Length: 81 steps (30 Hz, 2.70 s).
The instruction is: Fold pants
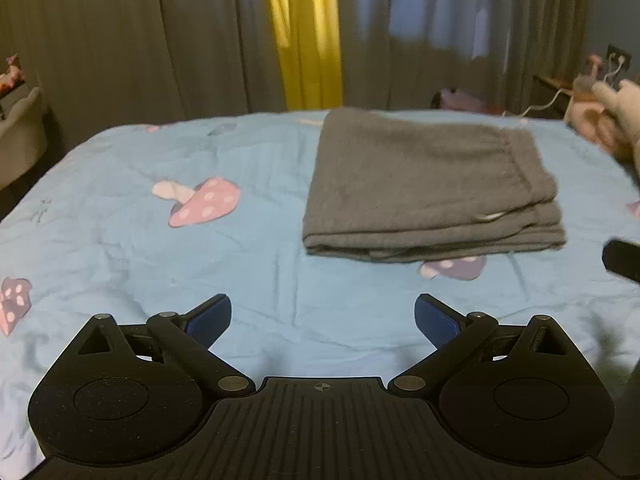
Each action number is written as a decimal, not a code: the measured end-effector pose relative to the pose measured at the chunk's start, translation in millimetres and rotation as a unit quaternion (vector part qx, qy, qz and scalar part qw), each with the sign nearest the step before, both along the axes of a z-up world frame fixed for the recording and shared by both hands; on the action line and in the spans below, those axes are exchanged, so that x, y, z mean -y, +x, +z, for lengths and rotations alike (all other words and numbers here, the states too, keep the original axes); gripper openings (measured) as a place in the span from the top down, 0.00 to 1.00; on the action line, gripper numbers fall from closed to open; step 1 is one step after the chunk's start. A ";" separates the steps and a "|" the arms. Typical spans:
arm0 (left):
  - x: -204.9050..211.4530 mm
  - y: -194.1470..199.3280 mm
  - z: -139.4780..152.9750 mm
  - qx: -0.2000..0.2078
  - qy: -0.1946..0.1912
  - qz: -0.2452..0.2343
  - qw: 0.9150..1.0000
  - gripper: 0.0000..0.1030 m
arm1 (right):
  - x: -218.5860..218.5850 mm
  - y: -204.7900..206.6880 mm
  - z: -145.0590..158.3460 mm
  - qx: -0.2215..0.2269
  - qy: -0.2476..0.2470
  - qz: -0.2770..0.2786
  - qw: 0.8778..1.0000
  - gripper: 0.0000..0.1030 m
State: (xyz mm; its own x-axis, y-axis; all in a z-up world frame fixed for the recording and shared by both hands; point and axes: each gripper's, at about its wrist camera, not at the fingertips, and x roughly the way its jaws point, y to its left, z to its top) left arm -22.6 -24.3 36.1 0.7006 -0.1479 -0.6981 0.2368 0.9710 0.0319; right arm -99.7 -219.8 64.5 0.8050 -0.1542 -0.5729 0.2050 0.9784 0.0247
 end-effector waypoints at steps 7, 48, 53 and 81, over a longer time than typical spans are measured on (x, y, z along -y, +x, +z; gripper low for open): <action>0.4 -16.2 19.6 0.034 -0.040 -0.014 0.999 0.01 | 2.7 -11.2 20.0 0.076 -0.013 0.004 0.997 0.04; 59.8 59.4 -39.4 0.035 0.052 -0.061 0.996 0.00 | 20.4 78.2 -56.5 0.022 -0.016 -0.013 1.000 0.04; 55.7 61.3 -45.5 0.015 0.037 -0.064 0.997 0.00 | 18.1 80.6 -61.4 0.016 -0.016 -0.015 1.000 0.04; 37.3 66.2 -46.3 -0.006 0.003 -0.028 1.000 0.00 | 23.9 77.1 -60.7 0.016 0.000 -0.040 0.999 0.04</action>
